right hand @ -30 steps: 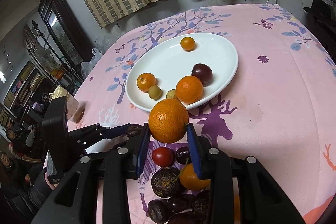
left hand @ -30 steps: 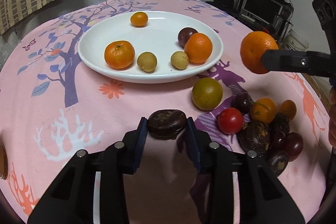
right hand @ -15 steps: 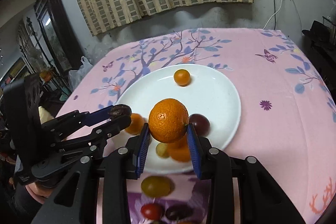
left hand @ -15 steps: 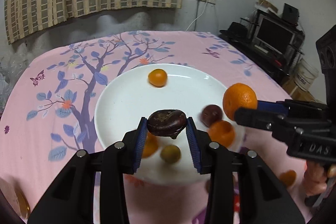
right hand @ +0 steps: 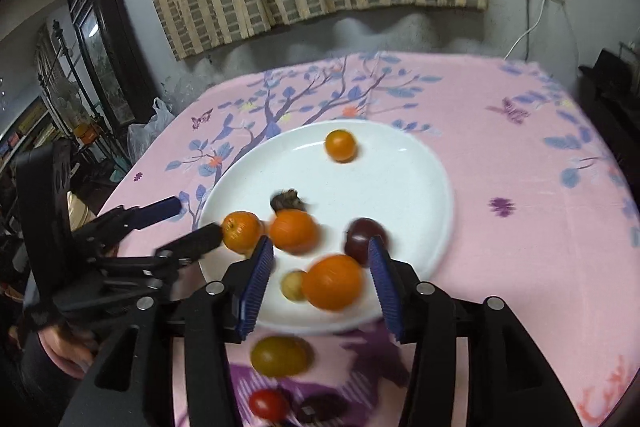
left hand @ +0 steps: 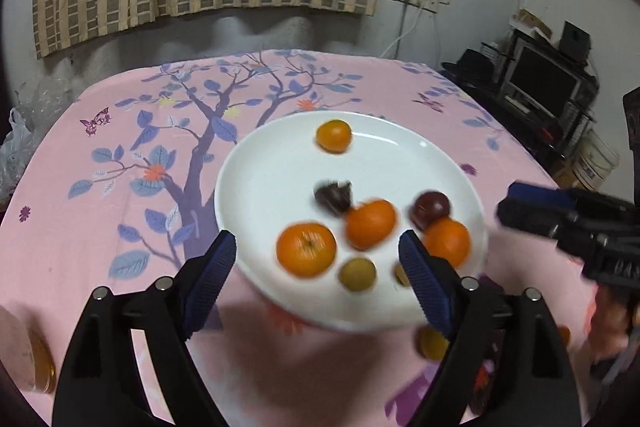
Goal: Organize fruits
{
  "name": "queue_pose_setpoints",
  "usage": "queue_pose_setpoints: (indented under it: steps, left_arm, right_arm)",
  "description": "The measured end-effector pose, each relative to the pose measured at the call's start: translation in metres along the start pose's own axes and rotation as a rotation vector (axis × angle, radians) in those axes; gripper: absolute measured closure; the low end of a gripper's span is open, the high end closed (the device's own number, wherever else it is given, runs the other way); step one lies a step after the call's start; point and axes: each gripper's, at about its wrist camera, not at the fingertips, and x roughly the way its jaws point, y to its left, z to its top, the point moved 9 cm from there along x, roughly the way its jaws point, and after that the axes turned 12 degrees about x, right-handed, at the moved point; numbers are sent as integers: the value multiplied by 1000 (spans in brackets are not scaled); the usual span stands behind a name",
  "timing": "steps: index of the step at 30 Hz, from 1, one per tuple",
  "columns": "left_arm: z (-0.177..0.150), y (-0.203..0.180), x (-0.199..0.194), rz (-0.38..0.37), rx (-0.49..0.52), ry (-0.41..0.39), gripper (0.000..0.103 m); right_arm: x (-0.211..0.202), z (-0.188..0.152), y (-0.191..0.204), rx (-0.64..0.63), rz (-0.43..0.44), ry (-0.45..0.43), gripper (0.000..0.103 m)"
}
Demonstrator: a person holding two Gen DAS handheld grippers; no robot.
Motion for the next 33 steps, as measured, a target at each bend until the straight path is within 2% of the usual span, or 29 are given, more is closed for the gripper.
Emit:
queue_pose_setpoints:
  steps: [3, 7, 10, 14, 21, 23, 26, 28, 29, 31, 33]
  left_arm:
    - [-18, -12, -24, -26, 16, -6, 15]
    - [-45, -36, -44, -61, 68, 13, 15]
    - [-64, -58, -56, -93, 106, 25, 15]
    - [-83, -85, -72, -118, 181, 13, 15]
    - [-112, -109, -80, -176, 187, 41, 15]
    - [-115, -113, -81, -186, 192, 44, 15]
    - [-118, -121, -81, -205, 208, 50, 15]
    - [-122, -130, -78, -242, 213, 71, 16]
    - [-125, -135, -76, -265, 218, 83, 18]
    - [-128, -147, -72, -302, 237, 103, 31]
    - [-131, -158, -70, -333, 251, 113, 37]
  right_arm:
    - [-34, -16, -24, -6, -21, -22, 49]
    - [-71, -64, -58, 15, -60, 6, 49]
    - [-84, -103, -70, 23, -69, 46, 49]
    - [-85, -134, -75, 57, -48, 86, 50]
    - [-71, -141, -94, 161, -49, 104, 51]
    - [-67, -146, -98, 178, -47, 122, 53]
    - [-63, -149, -96, 191, -5, 136, 63]
    - [-63, -149, -95, 193, 3, 134, 64]
    - [-63, -149, -95, 201, 6, 132, 64]
    - [-67, -146, -99, 220, 3, 113, 64]
    - [-71, -142, -103, 228, 0, 92, 64]
